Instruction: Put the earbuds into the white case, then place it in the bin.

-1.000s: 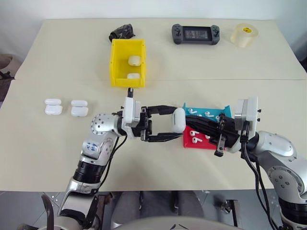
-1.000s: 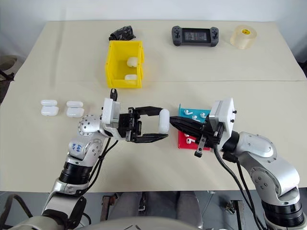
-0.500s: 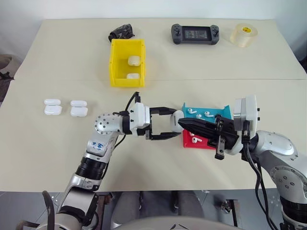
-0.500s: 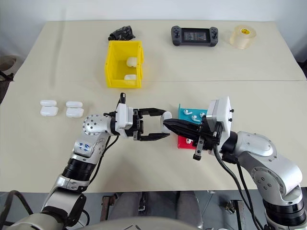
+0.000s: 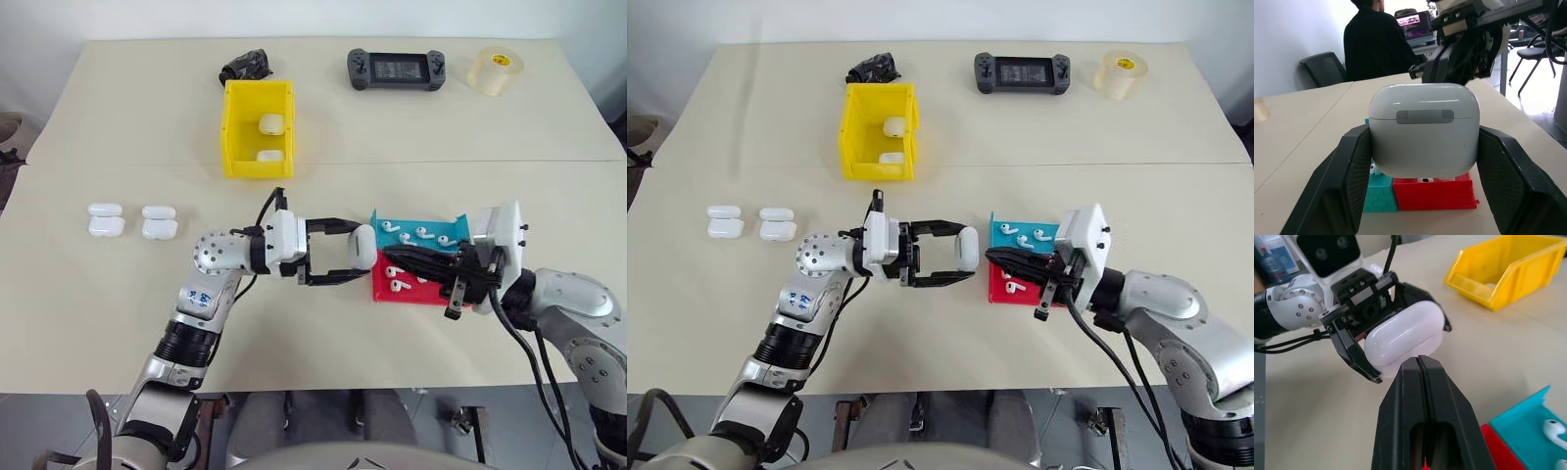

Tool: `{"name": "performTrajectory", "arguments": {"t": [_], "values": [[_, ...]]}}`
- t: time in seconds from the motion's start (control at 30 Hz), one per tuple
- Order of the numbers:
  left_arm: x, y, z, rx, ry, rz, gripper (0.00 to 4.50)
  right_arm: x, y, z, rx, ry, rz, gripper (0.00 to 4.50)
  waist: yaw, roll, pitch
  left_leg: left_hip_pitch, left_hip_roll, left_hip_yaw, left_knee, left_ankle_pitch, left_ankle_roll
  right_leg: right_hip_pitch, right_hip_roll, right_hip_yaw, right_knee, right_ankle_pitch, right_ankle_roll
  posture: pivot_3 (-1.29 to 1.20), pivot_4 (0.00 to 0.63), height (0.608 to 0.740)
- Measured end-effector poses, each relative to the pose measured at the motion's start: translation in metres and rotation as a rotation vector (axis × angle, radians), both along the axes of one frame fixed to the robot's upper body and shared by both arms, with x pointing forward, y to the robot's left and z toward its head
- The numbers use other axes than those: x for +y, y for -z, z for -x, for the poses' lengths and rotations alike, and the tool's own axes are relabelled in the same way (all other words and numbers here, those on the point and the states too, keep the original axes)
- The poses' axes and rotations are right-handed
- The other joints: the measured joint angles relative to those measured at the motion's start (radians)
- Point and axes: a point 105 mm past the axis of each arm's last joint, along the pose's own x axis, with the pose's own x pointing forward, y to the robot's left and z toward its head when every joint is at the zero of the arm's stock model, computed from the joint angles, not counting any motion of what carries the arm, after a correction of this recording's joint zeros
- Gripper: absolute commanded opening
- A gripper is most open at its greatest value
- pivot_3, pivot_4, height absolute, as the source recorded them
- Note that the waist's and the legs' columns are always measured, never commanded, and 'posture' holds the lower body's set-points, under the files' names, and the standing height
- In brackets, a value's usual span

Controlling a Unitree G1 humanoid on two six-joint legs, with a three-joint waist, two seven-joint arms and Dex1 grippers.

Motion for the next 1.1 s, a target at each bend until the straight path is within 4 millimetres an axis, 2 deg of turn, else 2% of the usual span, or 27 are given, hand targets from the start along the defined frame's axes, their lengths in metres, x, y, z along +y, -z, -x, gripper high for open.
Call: {"name": "performTrajectory", "arguments": {"t": [0.2, 0.37, 0.77, 0.9, 1.0, 1.1], "values": [[0.003, -0.001, -0.002, -0.004, -0.015, 0.0, 2.8, 0.007, -0.002, -0.006, -0.013, -0.003, 0.003, 0.02, 0.001, 0.0, 0.0, 0.0, 0.0, 0.0, 0.0, 0.0, 0.0, 0.0, 0.0, 0.0, 0.0, 0.0, 0.0, 0.0, 0.15, 0.74], [0.0, 0.001, -0.001, -0.003, -0.008, -0.013, 2.8, 0.017, -0.011, -0.006, -0.03, -0.045, -0.026, 0.02, 0.001, 0.0, 0.0, 0.0, 0.0, 0.0, 0.0, 0.0, 0.0, 0.0, 0.0, 0.0, 0.0, 0.0, 0.0, 0.0, 0.15, 0.74], [-0.003, 0.002, 0.0, -0.004, -0.001, -0.017, 2.8, 0.02, -0.018, -0.007, -0.016, -0.048, -0.046, 0.02, 0.001, 0.0, 0.0, 0.0, 0.0, 0.0, 0.0, 0.0, 0.0, 0.0, 0.0, 0.0, 0.0, 0.0, 0.0, 0.0, 0.15, 0.74], [-0.002, 0.002, 0.0, 0.006, -0.004, -0.005, 2.8, 0.014, -0.032, 0.006, -0.044, -0.091, -0.073, 0.02, 0.002, 0.0, 0.0, 0.0, 0.0, -0.001, 0.0, 0.0, 0.0, 0.0, 0.0, 0.0, 0.0, 0.0, 0.0, 0.0, 0.15, 0.74], [0.007, 0.003, 0.001, 0.063, -0.011, 0.057, 2.8, -0.01, -0.047, 0.013, -0.066, -0.05, -0.122, 0.02, 0.002, 0.0, 0.0, 0.0, 0.001, 0.0, 0.0, 0.0, 0.0, 0.0, 0.0, 0.0, 0.0, 0.0, 0.0, 0.0, 0.15, 0.74], [0.013, 0.002, 0.008, 0.119, 0.031, 0.132, 2.8, -0.029, -0.047, 0.017, -0.049, 0.005, -0.134, 0.63, 0.003, 0.0, 0.0, 0.0, 0.001, 0.0, 0.0, 0.0, 0.0, 0.0, 0.0, -0.001, 0.0, 0.0, 0.0, 0.0, 0.15, 0.74]]}}
